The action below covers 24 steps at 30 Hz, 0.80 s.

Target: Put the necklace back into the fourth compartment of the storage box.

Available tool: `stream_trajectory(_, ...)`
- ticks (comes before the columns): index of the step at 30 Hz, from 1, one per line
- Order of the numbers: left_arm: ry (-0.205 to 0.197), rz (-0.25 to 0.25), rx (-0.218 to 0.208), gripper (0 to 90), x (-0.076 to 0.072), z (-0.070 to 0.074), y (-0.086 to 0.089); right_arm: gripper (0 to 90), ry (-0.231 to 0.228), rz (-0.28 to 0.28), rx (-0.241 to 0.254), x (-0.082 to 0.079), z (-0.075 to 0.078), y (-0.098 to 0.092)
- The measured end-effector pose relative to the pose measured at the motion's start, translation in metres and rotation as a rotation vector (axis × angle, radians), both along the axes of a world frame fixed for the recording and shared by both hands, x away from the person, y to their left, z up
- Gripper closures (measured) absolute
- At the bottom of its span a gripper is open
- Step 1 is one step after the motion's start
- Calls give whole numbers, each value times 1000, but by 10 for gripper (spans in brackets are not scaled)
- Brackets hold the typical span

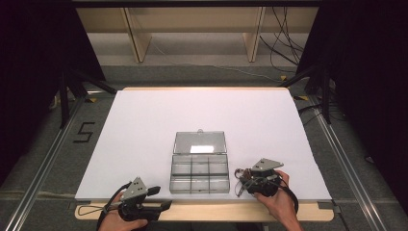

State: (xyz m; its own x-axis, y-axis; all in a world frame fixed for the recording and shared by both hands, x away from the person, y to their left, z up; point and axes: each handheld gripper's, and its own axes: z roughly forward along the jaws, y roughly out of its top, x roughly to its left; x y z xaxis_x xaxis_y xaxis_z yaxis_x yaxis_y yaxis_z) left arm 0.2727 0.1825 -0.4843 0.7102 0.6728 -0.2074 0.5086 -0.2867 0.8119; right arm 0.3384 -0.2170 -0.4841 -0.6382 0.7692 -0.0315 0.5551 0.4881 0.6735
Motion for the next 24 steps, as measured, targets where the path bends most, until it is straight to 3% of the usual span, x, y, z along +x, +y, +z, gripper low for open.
stream_trajectory(4, -11, -21, 18, 319, 1, 0, 1, 636, 15, -9, 20, -1, 3, -2)
stream_trajectory(13, -10, -10, 2, 320, 1, 0, 1, 685, -13, -28, 23, -1, 10, -6)
stream_trajectory(15, -13, -11, -7, 320, 1, -1, 0, 739, -29, -43, 25, -2, 12, -7)
stream_trajectory(18, -9, -13, 3, 320, 1, 0, 0, 869, -66, -16, 35, -1, 17, -12)
stream_trajectory(19, -9, -13, 3, 320, 1, 0, 0, 869, -77, -12, 19, -1, 16, -13)
stream_trajectory(21, -10, -14, 3, 319, 1, 0, 0, 869, -48, -32, 18, -1, 14, -13)
stream_trajectory(23, -8, -21, 3, 319, 1, 0, 0, 869, -67, -18, 2, 1, 13, -15)
stream_trajectory(24, -9, -31, 33, 319, 2, 0, 2, 870, -83, -17, -3, 1, 13, -15)
